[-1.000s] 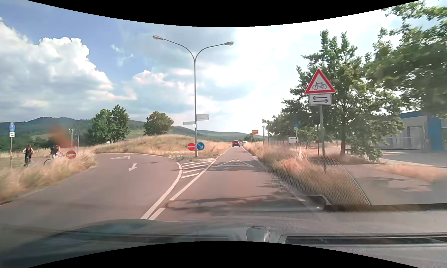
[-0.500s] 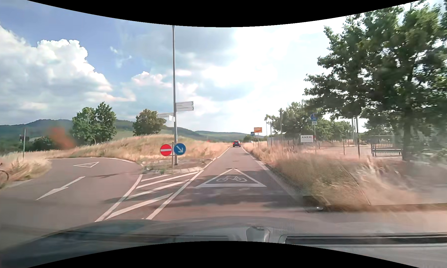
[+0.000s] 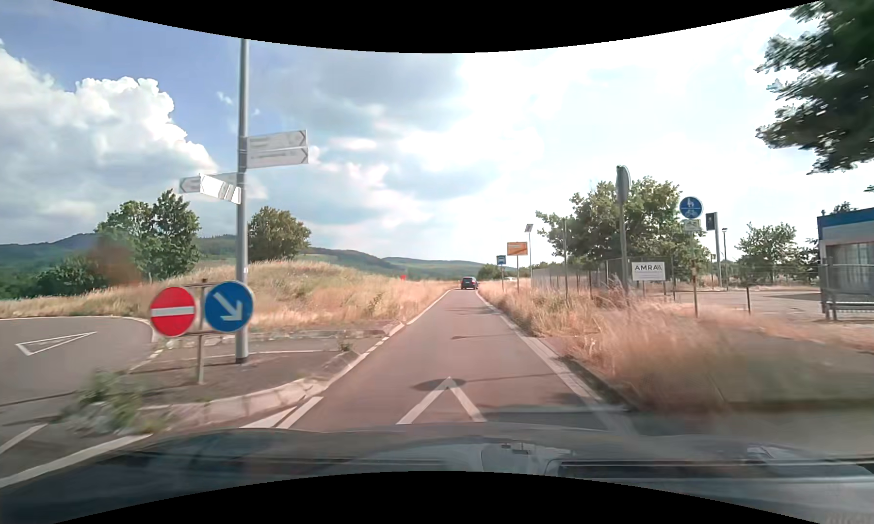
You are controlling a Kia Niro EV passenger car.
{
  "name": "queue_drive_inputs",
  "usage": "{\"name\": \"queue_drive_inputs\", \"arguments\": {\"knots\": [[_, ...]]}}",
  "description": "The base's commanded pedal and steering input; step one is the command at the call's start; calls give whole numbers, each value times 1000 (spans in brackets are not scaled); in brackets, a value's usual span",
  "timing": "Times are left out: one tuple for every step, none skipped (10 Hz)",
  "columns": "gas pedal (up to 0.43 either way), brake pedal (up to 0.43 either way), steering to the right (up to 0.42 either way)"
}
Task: Follow the waypoints while adhering to traffic rules and regulations
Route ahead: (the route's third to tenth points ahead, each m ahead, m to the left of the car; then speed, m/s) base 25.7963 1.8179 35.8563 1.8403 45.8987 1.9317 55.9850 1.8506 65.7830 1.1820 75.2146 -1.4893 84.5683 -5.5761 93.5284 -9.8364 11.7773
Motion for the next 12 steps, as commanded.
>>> {"name": "queue_drive_inputs", "arguments": {"knots": [[118, 0, -4], [130, 0, -5], [138, 0, -6], [138, 0, -6], [138, 0, -6], [157, 0, -6], [169, 0, -6], [169, 0, -6], [169, 0, -6], [169, 0, -6], [169, 0, -6], [169, 0, -6]]}}
